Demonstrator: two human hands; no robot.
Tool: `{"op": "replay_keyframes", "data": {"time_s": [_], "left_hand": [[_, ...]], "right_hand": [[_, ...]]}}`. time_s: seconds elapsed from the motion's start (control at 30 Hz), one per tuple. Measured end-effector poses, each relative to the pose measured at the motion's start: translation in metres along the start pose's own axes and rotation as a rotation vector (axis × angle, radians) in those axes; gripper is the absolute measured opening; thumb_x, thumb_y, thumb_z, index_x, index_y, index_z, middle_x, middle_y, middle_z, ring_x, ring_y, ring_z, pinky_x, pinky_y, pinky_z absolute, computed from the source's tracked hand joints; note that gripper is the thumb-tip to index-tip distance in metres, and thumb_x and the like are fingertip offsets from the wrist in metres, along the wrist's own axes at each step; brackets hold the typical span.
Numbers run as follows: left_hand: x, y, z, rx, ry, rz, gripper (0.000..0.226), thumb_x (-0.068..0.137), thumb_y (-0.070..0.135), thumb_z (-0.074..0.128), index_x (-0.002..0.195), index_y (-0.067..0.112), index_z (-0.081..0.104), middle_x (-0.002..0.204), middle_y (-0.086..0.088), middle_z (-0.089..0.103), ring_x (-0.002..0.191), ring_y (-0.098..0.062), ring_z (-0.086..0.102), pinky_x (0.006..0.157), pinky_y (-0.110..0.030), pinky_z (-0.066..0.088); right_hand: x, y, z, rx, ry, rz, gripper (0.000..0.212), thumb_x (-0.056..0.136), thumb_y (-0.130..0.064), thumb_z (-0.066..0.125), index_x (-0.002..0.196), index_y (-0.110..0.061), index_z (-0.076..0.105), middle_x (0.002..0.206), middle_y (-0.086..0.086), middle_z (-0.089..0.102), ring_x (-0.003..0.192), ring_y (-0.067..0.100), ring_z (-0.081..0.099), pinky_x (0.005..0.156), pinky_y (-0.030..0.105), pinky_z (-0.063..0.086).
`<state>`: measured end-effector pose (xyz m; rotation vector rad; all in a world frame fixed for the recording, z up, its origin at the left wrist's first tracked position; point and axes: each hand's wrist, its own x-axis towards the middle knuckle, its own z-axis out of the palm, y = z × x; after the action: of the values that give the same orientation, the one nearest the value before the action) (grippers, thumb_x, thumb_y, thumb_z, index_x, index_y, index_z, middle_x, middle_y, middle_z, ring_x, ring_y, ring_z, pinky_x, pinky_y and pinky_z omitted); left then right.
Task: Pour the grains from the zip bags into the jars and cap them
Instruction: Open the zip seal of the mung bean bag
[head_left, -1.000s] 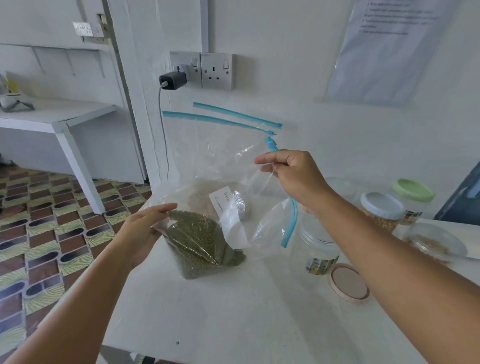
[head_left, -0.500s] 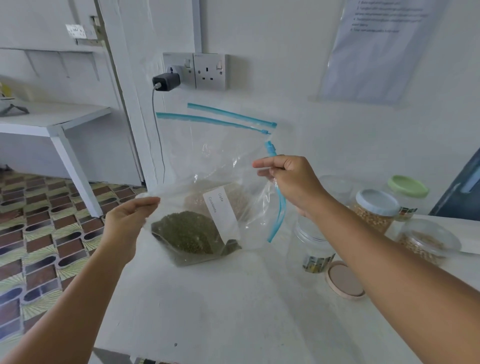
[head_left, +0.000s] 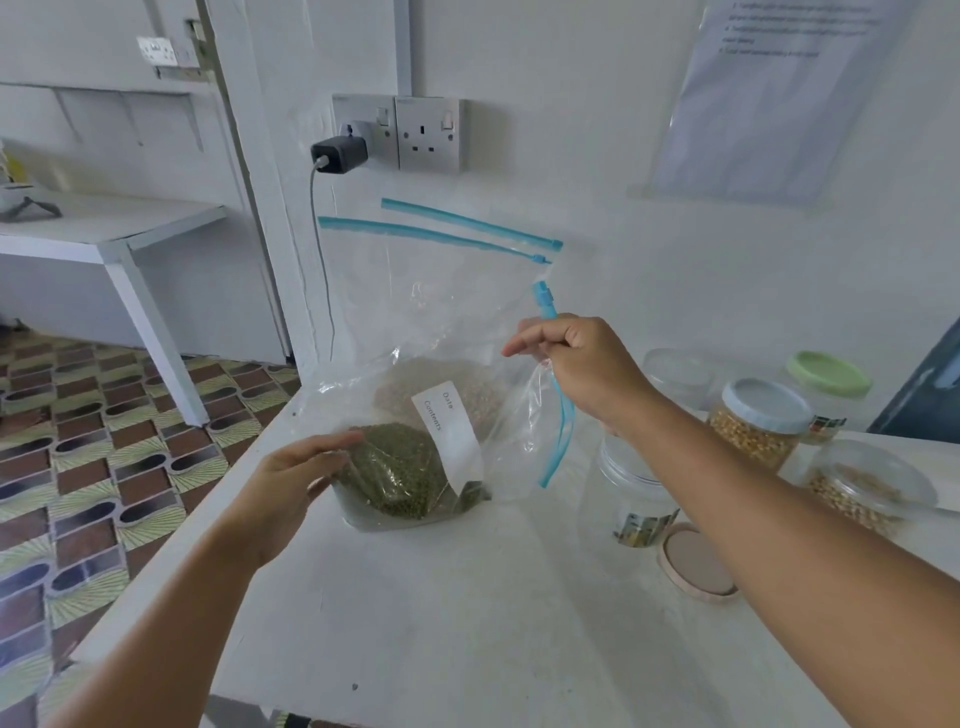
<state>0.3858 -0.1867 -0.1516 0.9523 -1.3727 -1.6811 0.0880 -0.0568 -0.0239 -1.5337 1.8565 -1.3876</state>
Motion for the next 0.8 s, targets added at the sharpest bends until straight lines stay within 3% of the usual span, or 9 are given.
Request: {"op": "replay_keyframes", "data": {"time_s": [0.07,0.2,0.3,0.47,0.57,0.63,0.7,0.8], "left_hand": [[0.004,-0.005,0.003,0.019,0.059,0.046,0.027,0.099,-0.004,0.059,0.107,0.012,0.08,0.122,-0.005,0.076,0.119,-0.02,0.067,0.101,-0.029,0.048],[0.011,-0.007,0.002,-0.024,0.166,0.103,0.028,0.101,0.0,0.06,0.114,0.016,0.078,0.115,0.003,0.078,0.119,-0.017,0.065,0.116,-0.039,0.042],[0.006,0.012,-0.001,-0.184,0.209,0.09,0.028,0.103,0.003,0.055,0.116,0.015,0.076,0.128,-0.005,0.073,0.123,-0.02,0.062,0.116,-0.041,0.041],[0.0,0.03,0.0,-0.276,0.208,0.114,0.024,0.104,0.01,0.057,0.121,0.016,0.072,0.121,-0.01,0.075,0.117,-0.022,0.07,0.106,-0.04,0.049],[0.003,0.035,0.006,-0.166,0.334,0.153,0.021,0.095,0.005,0.071,0.112,0.018,0.072,0.109,-0.012,0.077,0.096,-0.016,0.073,0.098,-0.034,0.054],[0.005,0.041,0.005,-0.138,0.407,0.219,0.024,0.087,0.0,0.078,0.099,0.019,0.071,0.088,-0.006,0.074,0.084,-0.016,0.068,0.1,-0.035,0.054],[0.008,0.045,0.002,-0.152,0.424,0.255,0.031,0.083,-0.002,0.082,0.097,0.02,0.066,0.073,0.002,0.067,0.079,-0.015,0.065,0.1,-0.035,0.052],[0.011,0.047,-0.002,-0.229,0.318,0.178,0.025,0.09,0.006,0.077,0.104,0.02,0.062,0.081,0.003,0.072,0.08,-0.013,0.067,0.092,-0.034,0.052]], "right_hand": [[0.0,0.002,0.001,-0.072,-0.021,-0.012,0.053,0.103,0.007,0.042,0.095,-0.026,0.082,0.122,-0.013,0.068,0.107,-0.013,0.064,0.111,0.023,0.047],[0.002,0.009,-0.003,-0.152,-0.024,0.001,0.052,0.103,0.007,0.039,0.099,-0.024,0.082,0.121,-0.014,0.07,0.116,0.006,0.067,0.112,0.03,0.048],[0.005,0.014,-0.005,-0.126,-0.008,0.017,0.052,0.103,0.006,0.041,0.098,-0.027,0.081,0.123,-0.012,0.071,0.115,0.007,0.068,0.112,0.034,0.049],[0.012,0.02,-0.003,-0.158,0.016,0.039,0.052,0.101,0.004,0.044,0.096,-0.032,0.082,0.116,-0.014,0.074,0.112,0.003,0.067,0.109,0.035,0.052],[0.014,0.02,-0.003,-0.178,0.032,0.038,0.053,0.1,0.005,0.044,0.098,-0.031,0.082,0.116,-0.008,0.075,0.111,0.006,0.068,0.108,0.034,0.052],[0.016,0.02,-0.005,-0.173,0.075,0.052,0.054,0.098,0.006,0.043,0.099,-0.031,0.082,0.114,-0.005,0.075,0.111,0.009,0.068,0.107,0.033,0.052],[0.015,0.02,-0.009,-0.156,0.111,0.087,0.056,0.095,0.006,0.041,0.098,-0.032,0.082,0.11,-0.003,0.075,0.11,0.011,0.067,0.104,0.029,0.052],[0.012,0.019,-0.01,-0.162,0.088,0.128,0.054,0.097,0.005,0.041,0.104,-0.031,0.081,0.108,-0.001,0.074,0.111,0.008,0.064,0.088,0.013,0.046]]}}
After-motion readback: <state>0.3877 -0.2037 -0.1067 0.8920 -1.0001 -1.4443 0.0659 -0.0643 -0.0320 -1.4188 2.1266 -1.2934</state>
